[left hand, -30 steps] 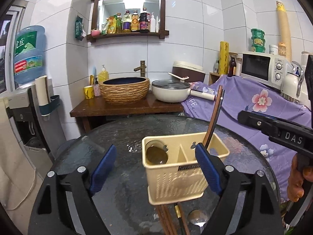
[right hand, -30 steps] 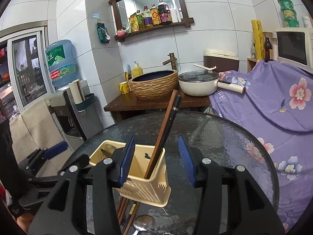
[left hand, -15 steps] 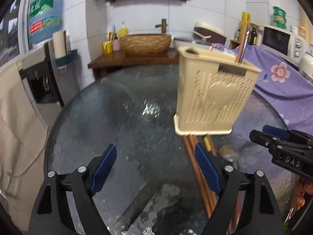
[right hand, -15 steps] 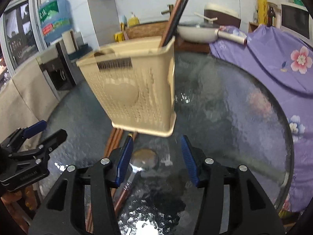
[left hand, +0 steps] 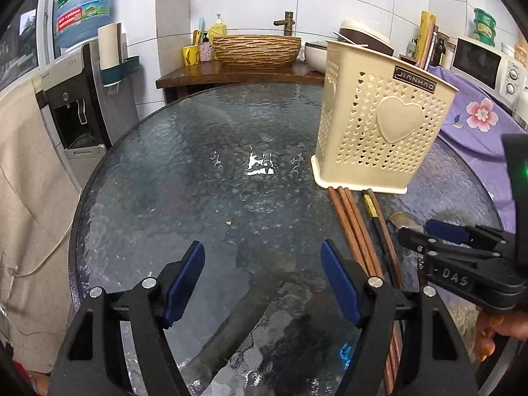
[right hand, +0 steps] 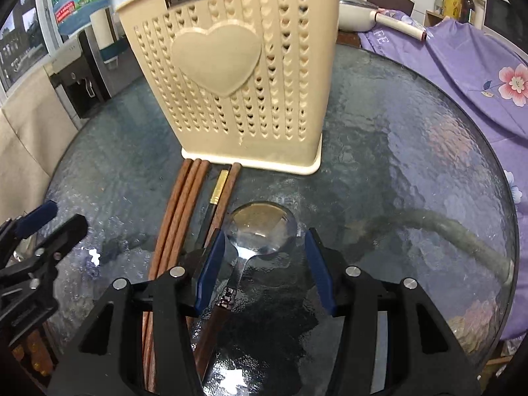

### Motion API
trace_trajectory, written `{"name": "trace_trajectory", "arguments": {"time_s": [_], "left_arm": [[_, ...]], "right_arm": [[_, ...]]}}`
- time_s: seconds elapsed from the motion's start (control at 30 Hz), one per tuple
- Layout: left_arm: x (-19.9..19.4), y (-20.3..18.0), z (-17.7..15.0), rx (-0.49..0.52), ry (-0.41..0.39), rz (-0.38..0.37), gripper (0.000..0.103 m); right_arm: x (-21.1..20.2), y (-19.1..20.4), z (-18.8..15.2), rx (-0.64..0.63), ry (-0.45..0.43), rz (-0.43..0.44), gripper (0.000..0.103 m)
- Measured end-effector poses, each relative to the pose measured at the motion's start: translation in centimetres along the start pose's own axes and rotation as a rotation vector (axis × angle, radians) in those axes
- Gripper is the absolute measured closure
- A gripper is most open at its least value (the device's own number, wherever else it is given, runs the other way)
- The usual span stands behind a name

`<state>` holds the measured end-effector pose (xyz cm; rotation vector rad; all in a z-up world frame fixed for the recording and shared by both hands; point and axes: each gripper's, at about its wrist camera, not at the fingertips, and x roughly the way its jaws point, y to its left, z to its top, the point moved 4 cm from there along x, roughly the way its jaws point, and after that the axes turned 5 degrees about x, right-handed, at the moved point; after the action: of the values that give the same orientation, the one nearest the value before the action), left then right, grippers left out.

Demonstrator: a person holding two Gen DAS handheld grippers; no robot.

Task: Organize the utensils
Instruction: 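Grasp the silver spoon with dark handle with the right tool while the left tool grasps a wooden chopstick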

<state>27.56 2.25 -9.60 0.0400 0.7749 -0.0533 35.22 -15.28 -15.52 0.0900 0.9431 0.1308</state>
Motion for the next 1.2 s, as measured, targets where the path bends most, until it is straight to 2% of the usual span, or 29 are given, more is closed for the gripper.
{"name": "trace_trajectory", "arguments": {"time_s": [0.2, 0.43, 0.53, 0.6, 0.7, 0.9, 1.2], "left_arm": [[0.1, 0.3, -0.2, -0.008, 0.002, -0.006, 0.032], [0.7, -1.1, -0.1, 0.005, 0.027, -0.069, 0.032], [1.1, -2.1, 0.2, 0.018, 0.036, -0.098, 0.036], [1.5, -2.7, 0.5, 0.028, 0.048, -0.119, 0.043], [2.2, -3.9, 0.7, 0.046, 0.068, -0.150, 0.045], [3.7, -6.0, 0.7, 0.097, 0.104, -0.157, 0.050], [4.6, -6.0, 0.4, 0.116, 0.128, -0.112, 0.054]], "right_arm": [[0.3, 0.9, 0.3, -0.014, -0.003, -0.033, 0.052], [0.6, 1.2, 0.9, -0.026, -0.006, -0.029, 0.055], [0.5, 1.1, 0.9, -0.037, -0.001, -0.013, 0.055], [0.4, 0.4, 0.9, -0.033, 0.002, -0.004, 0.055], [0.1, -0.8, 0.8, -0.033, 0.002, -0.015, 0.055], [-0.7, -2.2, 0.0, -0.037, -0.003, -0.015, 0.055], [-0.9, -2.5, -0.3, -0.047, -0.008, -0.011, 0.055]]}}
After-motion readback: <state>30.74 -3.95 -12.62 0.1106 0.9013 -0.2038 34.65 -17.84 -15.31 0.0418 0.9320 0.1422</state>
